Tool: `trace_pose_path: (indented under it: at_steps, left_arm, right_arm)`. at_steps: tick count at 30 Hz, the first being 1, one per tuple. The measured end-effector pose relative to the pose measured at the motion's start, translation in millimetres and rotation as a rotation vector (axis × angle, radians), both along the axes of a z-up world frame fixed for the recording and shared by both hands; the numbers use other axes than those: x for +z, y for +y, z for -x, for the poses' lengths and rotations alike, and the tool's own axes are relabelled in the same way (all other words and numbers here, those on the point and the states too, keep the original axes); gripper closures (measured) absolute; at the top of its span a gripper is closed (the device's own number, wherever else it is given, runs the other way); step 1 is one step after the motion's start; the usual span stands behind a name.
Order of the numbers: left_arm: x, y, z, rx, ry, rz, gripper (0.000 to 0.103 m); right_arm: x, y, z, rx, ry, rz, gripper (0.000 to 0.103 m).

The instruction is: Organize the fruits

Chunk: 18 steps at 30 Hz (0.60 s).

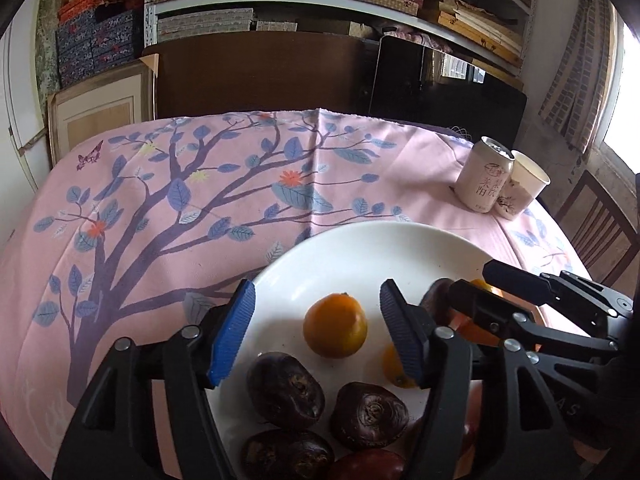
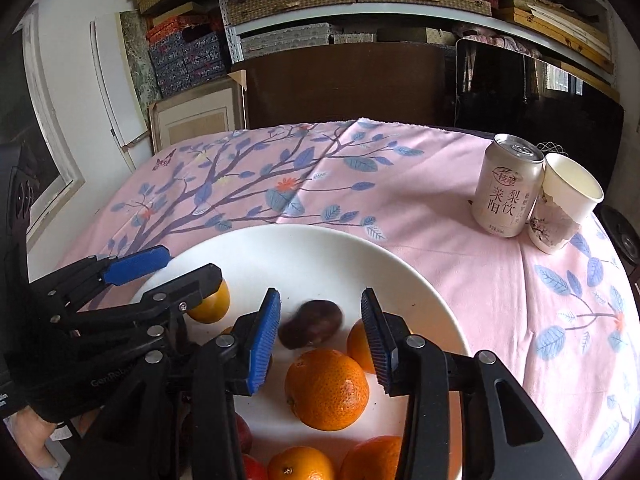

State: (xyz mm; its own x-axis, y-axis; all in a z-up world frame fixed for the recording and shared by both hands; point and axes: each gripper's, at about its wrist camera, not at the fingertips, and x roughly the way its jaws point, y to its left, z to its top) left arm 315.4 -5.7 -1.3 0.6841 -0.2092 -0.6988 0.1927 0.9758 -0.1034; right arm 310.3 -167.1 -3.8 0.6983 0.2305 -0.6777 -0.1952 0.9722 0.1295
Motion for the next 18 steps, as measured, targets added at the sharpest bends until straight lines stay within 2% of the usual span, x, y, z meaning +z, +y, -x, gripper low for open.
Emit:
trace_pose_path:
  at_steps: [5,9,16,17,18]
  left_arm:
    - [7,2,6,0.018,-0.036,0.000,0.031]
    - [14,3,13,0.020,-0.058,0.014,0.030]
    - [32,0,35,0.038,-0.124,-0.045,0.029]
    - [34,-1,39,0.044,-0.134,-0.054,0.028]
    - [38,-1,43,0.056,-0.145,-0.066,0.021]
  right_arm:
    - [6,-4,5,-0.011,-0.013,-0.018,0.055]
    - [12,-7,12,-0.022,-0.020,-0.043,0.050]
    - [24,-7,34,-0.022,-0.051,-0.070,0.046]
    - [25,-7,40,-0.022,-0.057,-0.074,0.045]
    - [26,-8,45,-0.024,-0.063,-0.081,0.045]
